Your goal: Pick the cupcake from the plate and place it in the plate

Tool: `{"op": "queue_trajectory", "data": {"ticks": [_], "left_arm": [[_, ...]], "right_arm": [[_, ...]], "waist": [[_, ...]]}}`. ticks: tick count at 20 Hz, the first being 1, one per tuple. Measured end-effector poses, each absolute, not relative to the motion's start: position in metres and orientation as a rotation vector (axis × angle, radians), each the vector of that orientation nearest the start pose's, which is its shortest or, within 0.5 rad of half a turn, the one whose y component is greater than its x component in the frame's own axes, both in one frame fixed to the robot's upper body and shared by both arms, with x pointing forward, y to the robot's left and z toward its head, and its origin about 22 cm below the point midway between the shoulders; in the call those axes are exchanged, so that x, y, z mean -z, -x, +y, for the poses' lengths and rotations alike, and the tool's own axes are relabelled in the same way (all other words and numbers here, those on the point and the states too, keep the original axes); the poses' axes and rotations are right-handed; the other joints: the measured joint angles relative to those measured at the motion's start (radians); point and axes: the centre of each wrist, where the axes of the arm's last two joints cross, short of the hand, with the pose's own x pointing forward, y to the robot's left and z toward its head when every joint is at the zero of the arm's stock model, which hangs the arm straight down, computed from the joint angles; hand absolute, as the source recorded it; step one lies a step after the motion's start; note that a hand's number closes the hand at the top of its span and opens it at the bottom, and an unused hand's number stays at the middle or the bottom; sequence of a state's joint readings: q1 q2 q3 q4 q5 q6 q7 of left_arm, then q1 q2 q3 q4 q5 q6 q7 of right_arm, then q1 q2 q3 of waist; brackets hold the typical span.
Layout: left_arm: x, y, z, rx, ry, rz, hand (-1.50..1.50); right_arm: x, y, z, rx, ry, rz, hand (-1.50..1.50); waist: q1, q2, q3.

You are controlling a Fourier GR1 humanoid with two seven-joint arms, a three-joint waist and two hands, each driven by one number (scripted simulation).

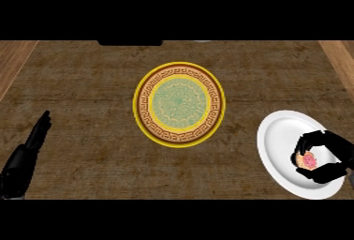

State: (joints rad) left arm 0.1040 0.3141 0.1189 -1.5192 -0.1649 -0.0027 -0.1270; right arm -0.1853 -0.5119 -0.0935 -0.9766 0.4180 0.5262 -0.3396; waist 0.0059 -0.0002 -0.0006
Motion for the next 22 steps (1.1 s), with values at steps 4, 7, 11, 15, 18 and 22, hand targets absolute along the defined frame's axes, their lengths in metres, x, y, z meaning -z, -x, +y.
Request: {"op": "queue_trajectory", "data": {"ticks": [4, 7, 11, 15, 18, 22], "left_arm": [[0.001, -0.222, 0.329, 0.316, -0.447, -1.538, 0.0], [-0.003, -0.23, 0.321, 0.342, -0.421, -1.556, 0.0], [-0.002, -0.232, 0.318, 0.355, -0.408, -1.562, 0.0], [-0.002, -0.236, 0.315, 0.35, -0.414, -1.563, 0.0], [0.0, -0.233, 0.322, 0.341, -0.426, -1.555, 0.0], [0.0, -0.23, 0.331, 0.331, -0.439, -1.545, 0.0]], "right_arm": [[-0.019, -0.313, -0.395, -1.009, 0.329, -1.181, 1.5], [-0.048, -0.341, -0.39, -1.14, 0.501, -1.175, 1.5], [-0.066, -0.366, -0.384, -1.179, 0.695, -1.229, 1.5], [-0.084, -0.388, -0.38, -1.139, 0.813, -1.347, 1.5], [-0.095, -0.399, -0.377, -1.099, 0.885, -1.467, 1.5], [-0.123, -0.413, -0.372, -1.053, 0.893, -1.683, 1.5]], "waist": [[0.038, 0.012, 0.002], [0.069, 0.023, 0.003], [0.088, 0.029, 0.005], [0.079, 0.028, 0.005], [0.067, 0.024, 0.005], [0.049, 0.016, 0.004]]}}
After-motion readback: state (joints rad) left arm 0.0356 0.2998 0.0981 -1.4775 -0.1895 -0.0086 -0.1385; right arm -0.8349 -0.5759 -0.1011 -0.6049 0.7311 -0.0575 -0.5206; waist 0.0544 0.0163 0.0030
